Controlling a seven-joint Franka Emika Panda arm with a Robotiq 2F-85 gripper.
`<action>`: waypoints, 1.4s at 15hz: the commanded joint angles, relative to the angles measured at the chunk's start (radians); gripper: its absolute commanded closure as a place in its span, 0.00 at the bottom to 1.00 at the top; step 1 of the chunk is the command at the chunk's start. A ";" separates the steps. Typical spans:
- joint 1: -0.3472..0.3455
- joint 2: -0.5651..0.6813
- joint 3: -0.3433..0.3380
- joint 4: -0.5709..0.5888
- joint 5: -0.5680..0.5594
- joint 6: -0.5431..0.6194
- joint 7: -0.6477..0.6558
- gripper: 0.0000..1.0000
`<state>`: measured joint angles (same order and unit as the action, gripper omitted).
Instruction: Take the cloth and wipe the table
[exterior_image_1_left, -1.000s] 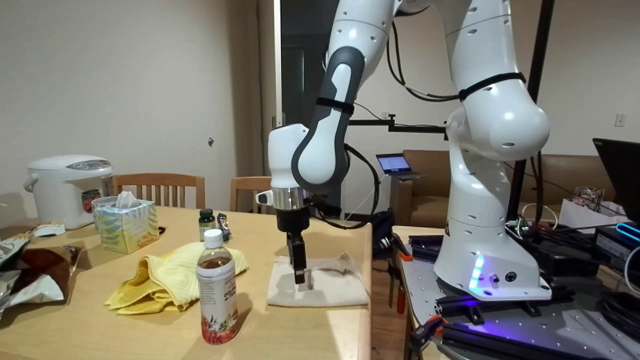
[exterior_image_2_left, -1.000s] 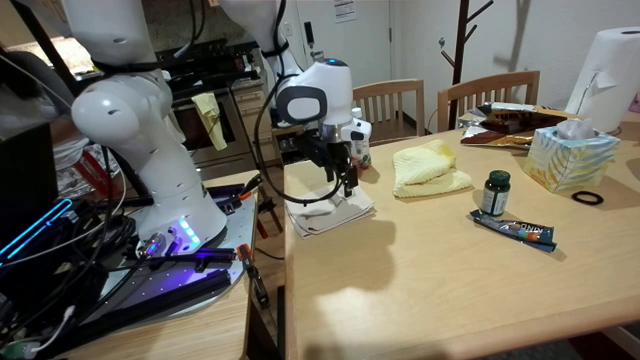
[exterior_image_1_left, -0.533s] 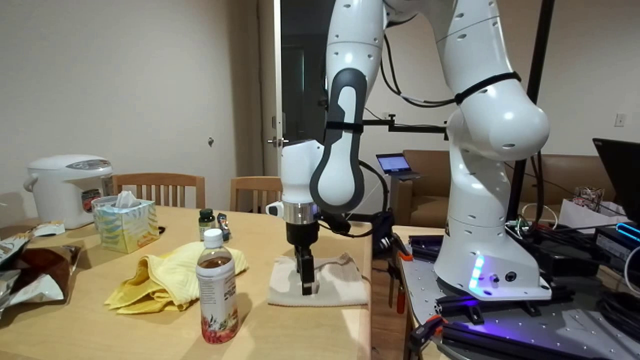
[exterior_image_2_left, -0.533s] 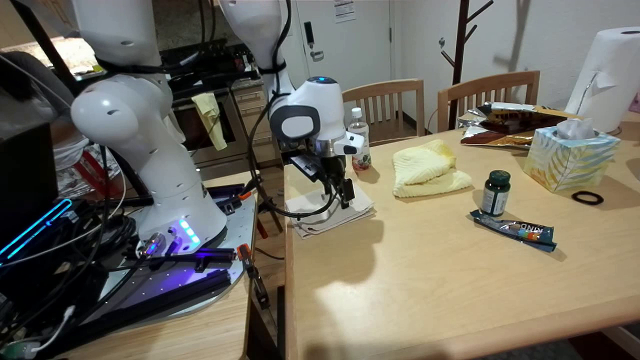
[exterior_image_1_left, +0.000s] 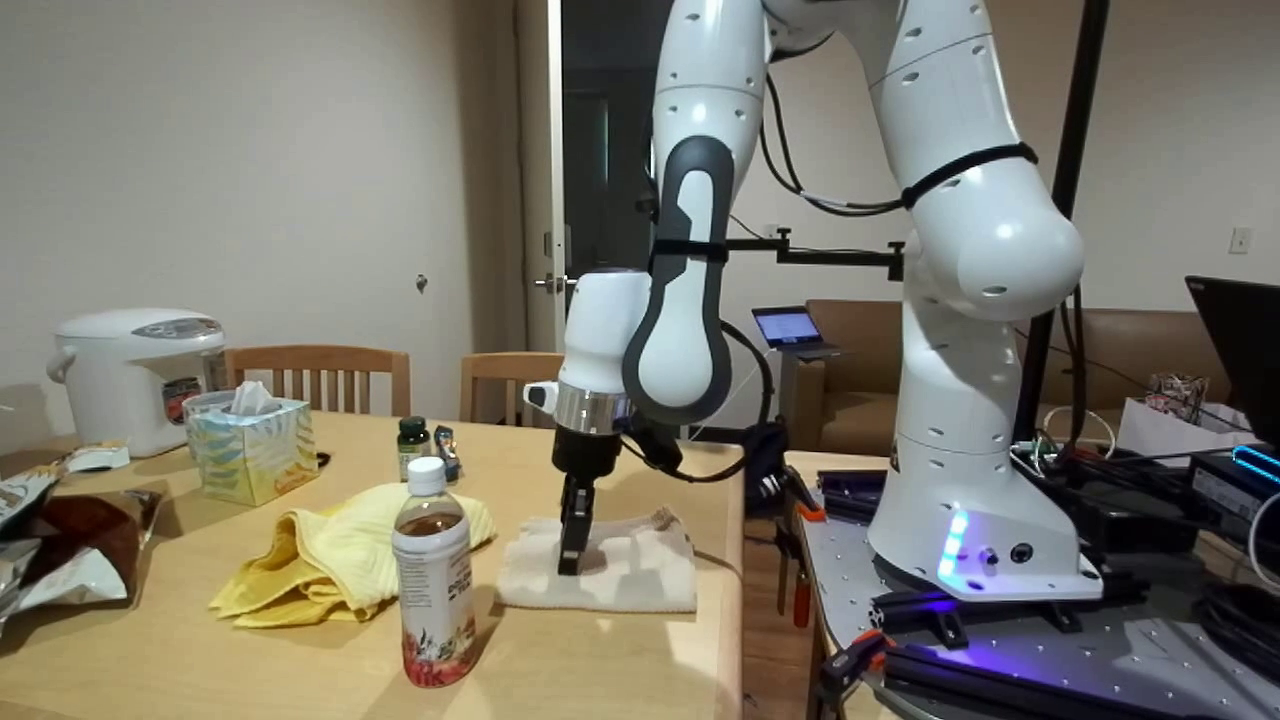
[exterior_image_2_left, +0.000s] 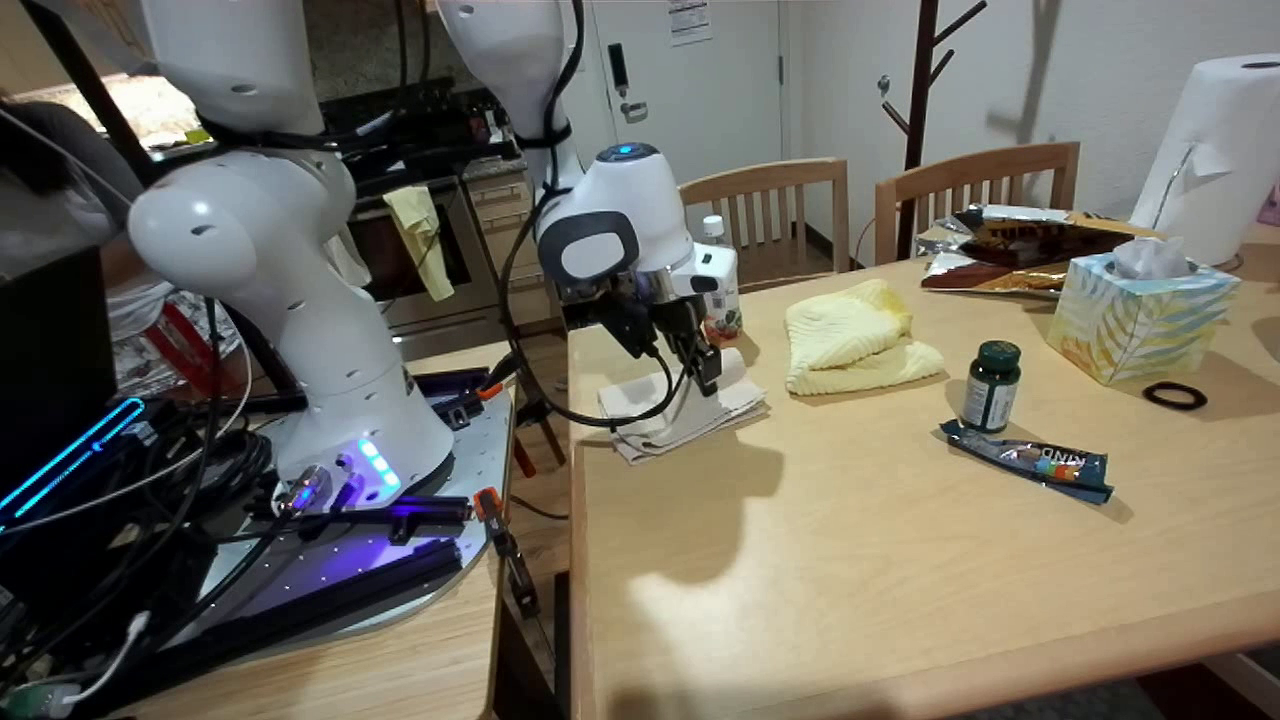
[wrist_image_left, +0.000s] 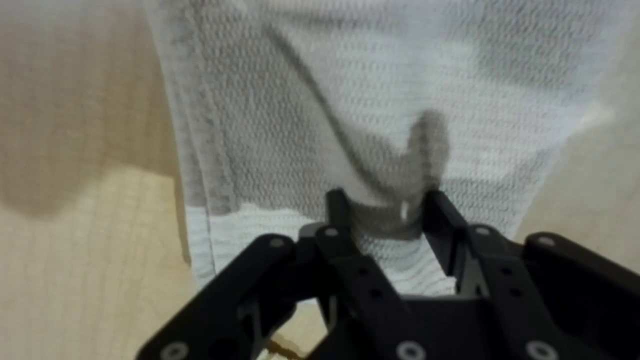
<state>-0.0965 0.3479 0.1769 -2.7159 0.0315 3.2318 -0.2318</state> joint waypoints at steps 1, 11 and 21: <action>-0.039 -0.037 0.030 -0.011 -0.051 0.026 0.064 0.85; -0.162 -0.015 0.103 0.051 -0.062 -0.072 0.074 0.99; -0.420 0.088 0.192 0.172 -0.010 -0.158 -0.016 0.99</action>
<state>-0.4382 0.4104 0.3396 -2.5692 -0.0053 3.0960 -0.1951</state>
